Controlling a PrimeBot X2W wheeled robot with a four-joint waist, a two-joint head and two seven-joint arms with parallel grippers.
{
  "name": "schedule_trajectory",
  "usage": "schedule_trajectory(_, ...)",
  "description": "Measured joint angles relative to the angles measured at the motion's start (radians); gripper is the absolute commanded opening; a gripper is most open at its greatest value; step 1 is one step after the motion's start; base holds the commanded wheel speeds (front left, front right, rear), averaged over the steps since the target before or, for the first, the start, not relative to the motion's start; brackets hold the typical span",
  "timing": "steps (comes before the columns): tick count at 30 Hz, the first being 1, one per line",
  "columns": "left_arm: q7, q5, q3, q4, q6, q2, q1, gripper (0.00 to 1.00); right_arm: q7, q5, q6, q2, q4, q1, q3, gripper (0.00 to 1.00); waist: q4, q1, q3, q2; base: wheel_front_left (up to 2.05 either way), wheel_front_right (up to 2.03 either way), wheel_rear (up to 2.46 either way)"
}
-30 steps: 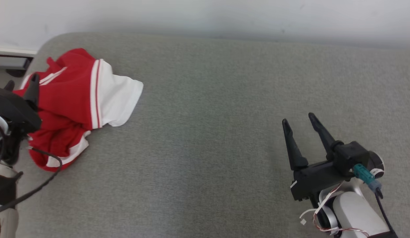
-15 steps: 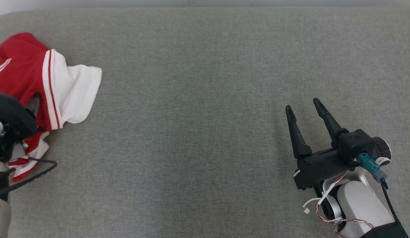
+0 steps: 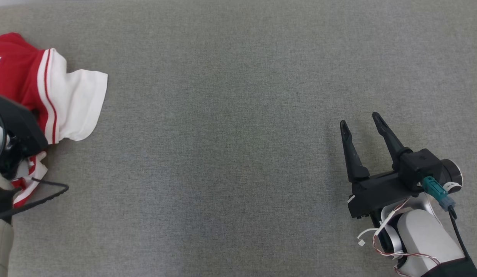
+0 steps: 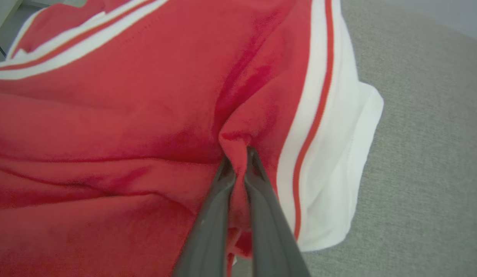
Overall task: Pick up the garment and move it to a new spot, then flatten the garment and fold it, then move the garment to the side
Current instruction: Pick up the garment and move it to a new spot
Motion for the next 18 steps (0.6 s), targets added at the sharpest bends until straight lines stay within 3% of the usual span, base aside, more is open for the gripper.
schedule_trajectory(8,-0.067,-0.008,-0.048,-0.028,0.000,-0.017,-0.060,0.00,-0.004,0.001,0.000,0.020,0.042,-0.002,0.009,1.00,0.015,-0.0001,-0.038,-0.0001,0.00,0.00,0.00)
schedule_trajectory(18,-0.156,-0.044,-0.208,-0.163,0.000,-0.068,-0.078,0.00,-0.023,0.031,0.003,0.051,0.109,0.000,0.010,1.00,0.005,-0.0002,-0.117,-0.0002,0.00,0.00,0.00)
